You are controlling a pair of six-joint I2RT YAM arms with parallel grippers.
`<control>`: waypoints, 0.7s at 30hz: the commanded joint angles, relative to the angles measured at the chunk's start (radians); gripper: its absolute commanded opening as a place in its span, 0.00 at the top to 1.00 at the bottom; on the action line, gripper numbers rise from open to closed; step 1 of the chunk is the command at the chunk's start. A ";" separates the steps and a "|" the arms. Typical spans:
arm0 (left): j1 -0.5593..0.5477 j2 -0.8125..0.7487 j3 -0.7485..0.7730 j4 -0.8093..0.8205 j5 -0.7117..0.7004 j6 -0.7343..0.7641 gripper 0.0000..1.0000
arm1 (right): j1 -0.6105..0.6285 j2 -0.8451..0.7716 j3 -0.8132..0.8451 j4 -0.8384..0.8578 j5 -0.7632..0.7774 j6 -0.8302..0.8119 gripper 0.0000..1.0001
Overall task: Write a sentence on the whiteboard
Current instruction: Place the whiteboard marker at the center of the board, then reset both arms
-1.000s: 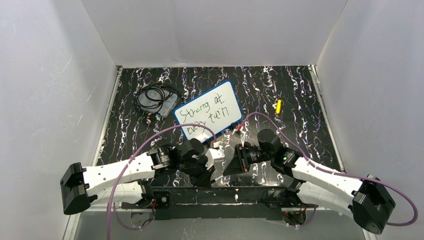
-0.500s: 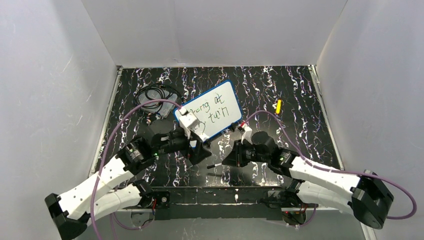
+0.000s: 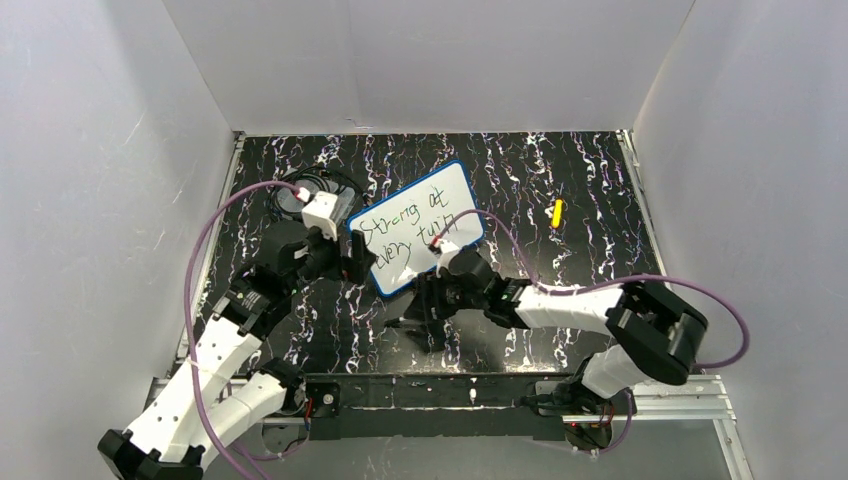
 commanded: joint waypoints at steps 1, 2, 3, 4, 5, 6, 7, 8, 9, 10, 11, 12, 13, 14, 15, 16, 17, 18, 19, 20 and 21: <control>0.030 -0.035 -0.011 -0.017 -0.215 -0.011 0.02 | 0.019 0.054 0.074 0.048 0.034 -0.060 0.06; 0.032 -0.036 -0.008 -0.029 -0.253 -0.016 0.02 | 0.018 0.053 0.085 0.026 0.046 -0.073 0.02; 0.032 -0.039 -0.007 -0.038 -0.285 -0.022 0.02 | 0.019 0.047 0.102 -0.005 0.063 -0.088 0.01; 0.033 -0.046 -0.007 -0.042 -0.309 -0.023 0.02 | 0.018 0.036 0.112 -0.032 0.082 -0.104 0.01; 0.033 -0.056 -0.012 -0.040 -0.332 -0.023 0.02 | 0.018 0.018 0.119 -0.064 0.102 -0.120 0.01; 0.033 -0.066 -0.019 -0.038 -0.353 -0.021 0.02 | 0.018 0.002 0.124 -0.100 0.132 -0.135 0.01; 0.033 -0.077 -0.024 -0.036 -0.373 -0.019 0.02 | 0.016 -0.020 0.128 -0.134 0.177 -0.152 0.01; 0.034 -0.086 -0.028 -0.034 -0.393 -0.016 0.02 | 0.010 -0.049 0.130 -0.178 0.219 -0.173 0.01; 0.035 -0.095 -0.032 -0.033 -0.412 -0.014 0.02 | -0.001 -0.071 0.130 -0.205 0.238 -0.185 0.01; 0.035 -0.101 -0.035 -0.033 -0.432 -0.013 0.02 | -0.017 -0.094 0.130 -0.238 0.253 -0.196 0.01; 0.035 -0.105 -0.037 -0.033 -0.449 -0.011 0.02 | -0.041 -0.116 0.130 -0.270 0.266 -0.207 0.01; 0.035 -0.105 -0.037 -0.035 -0.467 -0.011 0.02 | -0.068 -0.141 0.126 -0.294 0.270 -0.216 0.01; 0.035 -0.105 -0.034 -0.039 -0.484 -0.011 0.02 | -0.100 -0.167 0.120 -0.325 0.273 -0.226 0.01; 0.035 -0.105 -0.030 -0.044 -0.500 -0.013 0.02 | -0.137 -0.196 0.111 -0.347 0.276 -0.236 0.01; 0.035 -0.105 -0.026 -0.046 -0.517 -0.015 0.02 | -0.177 -0.229 0.100 -0.365 0.287 -0.240 0.01; 0.035 -0.105 -0.024 -0.046 -0.544 -0.024 0.02 | -0.224 -0.264 0.086 -0.384 0.317 -0.234 0.01; 0.035 -0.109 -0.022 -0.045 -0.591 -0.038 0.02 | -0.285 -0.298 0.071 -0.398 0.340 -0.234 0.01; 0.034 -0.114 -0.021 -0.047 -0.619 -0.050 0.02 | -0.329 -0.337 0.057 -0.409 0.364 -0.242 0.01; 0.035 -0.117 -0.020 -0.047 -0.636 -0.055 0.02 | -0.368 -0.377 0.043 -0.418 0.401 -0.252 0.01; 0.035 -0.119 -0.019 -0.048 -0.644 -0.059 0.02 | -0.395 -0.423 0.030 -0.423 0.439 -0.265 0.01; 0.035 -0.121 -0.019 -0.050 -0.646 -0.059 0.02 | -0.415 -0.469 0.014 -0.426 0.484 -0.281 0.01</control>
